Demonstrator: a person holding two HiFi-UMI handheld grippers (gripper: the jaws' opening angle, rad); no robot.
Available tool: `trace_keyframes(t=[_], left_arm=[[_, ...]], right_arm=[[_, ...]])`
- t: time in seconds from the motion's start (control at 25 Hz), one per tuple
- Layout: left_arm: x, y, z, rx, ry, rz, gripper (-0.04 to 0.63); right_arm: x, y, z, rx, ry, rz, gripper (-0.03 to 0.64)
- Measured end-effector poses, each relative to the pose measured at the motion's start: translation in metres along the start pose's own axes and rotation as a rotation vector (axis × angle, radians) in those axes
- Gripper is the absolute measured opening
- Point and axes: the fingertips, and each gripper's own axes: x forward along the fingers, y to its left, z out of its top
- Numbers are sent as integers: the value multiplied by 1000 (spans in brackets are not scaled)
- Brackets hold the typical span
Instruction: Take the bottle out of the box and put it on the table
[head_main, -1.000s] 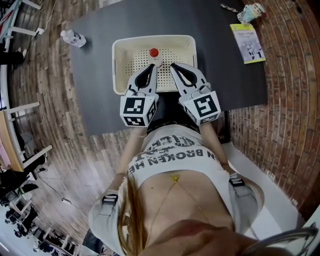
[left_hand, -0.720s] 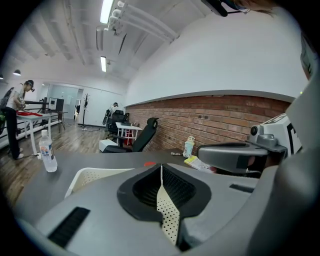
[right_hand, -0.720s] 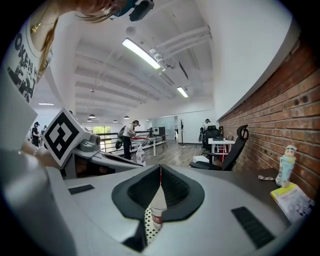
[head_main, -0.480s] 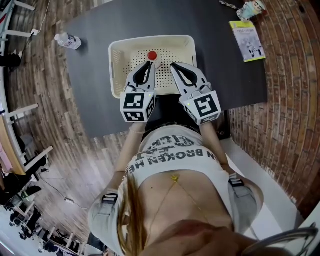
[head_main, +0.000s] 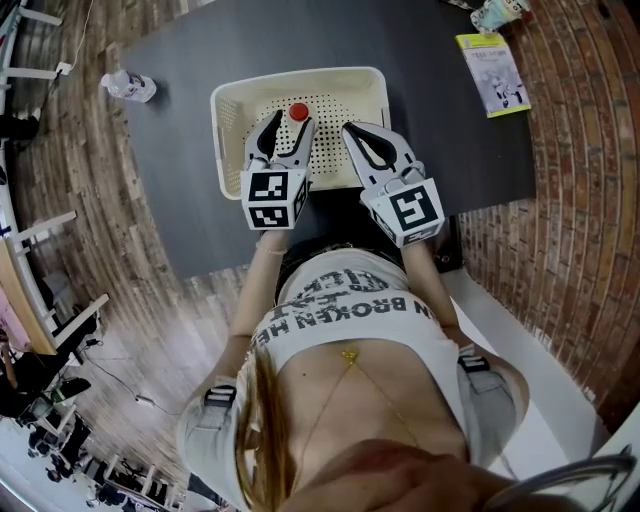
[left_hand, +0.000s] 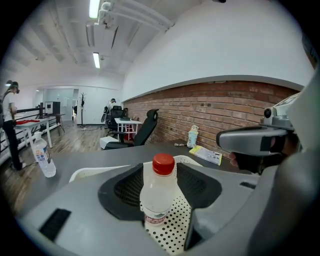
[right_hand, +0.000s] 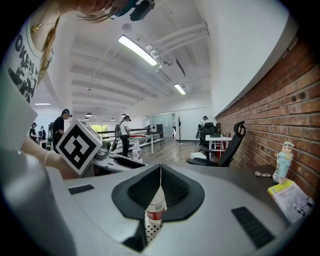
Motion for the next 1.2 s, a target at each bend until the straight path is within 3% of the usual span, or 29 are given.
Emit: trace_keyframes(t=[0.28,0.8,1.2], left_arm=[[12,-8,-1,50,3,-25,192],[18,-8,0,102,-1,-1,169],[13,-3,-1,80,-13,-24,169]], right_arm=[[-3,-4,-1,-1,10,-11,9],[-6,-8,-5,3,15,-18,9],[-3,-4,-5,-7,23,-12,9]])
